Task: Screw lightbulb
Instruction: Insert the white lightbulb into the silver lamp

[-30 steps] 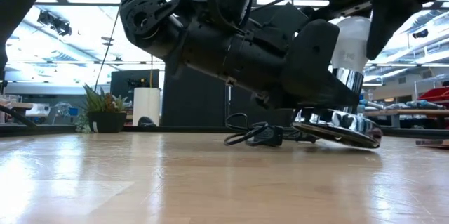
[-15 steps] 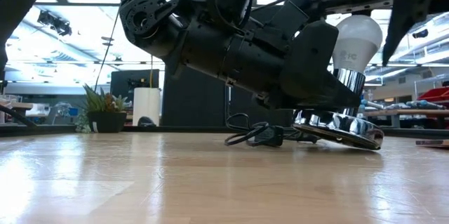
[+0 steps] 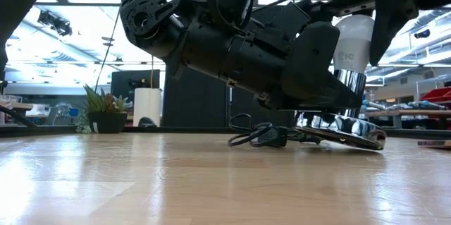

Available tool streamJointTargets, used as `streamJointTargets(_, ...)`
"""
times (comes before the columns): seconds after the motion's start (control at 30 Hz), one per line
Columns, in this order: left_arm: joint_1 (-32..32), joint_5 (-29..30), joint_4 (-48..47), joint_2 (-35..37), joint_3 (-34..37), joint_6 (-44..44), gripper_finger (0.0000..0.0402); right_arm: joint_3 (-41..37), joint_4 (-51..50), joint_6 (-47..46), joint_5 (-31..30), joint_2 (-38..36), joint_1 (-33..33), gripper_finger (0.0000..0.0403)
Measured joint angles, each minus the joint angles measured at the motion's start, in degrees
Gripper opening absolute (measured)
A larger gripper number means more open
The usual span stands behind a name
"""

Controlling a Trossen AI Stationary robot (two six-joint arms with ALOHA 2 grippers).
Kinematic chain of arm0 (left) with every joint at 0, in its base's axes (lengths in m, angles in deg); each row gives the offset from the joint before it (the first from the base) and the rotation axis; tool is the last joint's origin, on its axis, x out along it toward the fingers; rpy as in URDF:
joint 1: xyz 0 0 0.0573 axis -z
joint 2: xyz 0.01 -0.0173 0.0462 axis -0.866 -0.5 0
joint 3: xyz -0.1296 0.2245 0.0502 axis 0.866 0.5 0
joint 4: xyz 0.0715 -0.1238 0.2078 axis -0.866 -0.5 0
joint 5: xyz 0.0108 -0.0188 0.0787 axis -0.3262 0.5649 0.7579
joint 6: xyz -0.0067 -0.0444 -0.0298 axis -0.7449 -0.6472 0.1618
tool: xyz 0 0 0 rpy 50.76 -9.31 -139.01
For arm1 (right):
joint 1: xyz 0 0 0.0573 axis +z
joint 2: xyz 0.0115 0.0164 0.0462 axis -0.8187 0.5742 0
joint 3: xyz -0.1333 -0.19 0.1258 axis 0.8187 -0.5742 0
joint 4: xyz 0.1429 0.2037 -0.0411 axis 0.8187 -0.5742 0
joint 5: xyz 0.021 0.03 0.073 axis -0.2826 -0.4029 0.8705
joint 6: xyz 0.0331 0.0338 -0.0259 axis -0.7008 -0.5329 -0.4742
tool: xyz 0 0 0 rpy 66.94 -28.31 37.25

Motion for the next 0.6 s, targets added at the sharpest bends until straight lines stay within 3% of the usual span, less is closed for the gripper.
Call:
streamJointTargets(0.13,0.04,0.82,0.31,-0.02,0.02,-0.04,0.0188,0.01,0.73,-7.98,0.45,0.0,-0.41,0.0271)
streamJointTargets(0.3,0.04,0.89,1.07,-0.11,0.04,-0.24,0.0188,0.01,1.55,-20.55,0.75,0.0,-1.14,0.0263)
streamJointTargets(0.6,0.11,1.68,1.59,-0.13,0.07,-3.56,0.0188,0.0,3.55,-49.17,0.41,0.0,-1.53,0.0273)
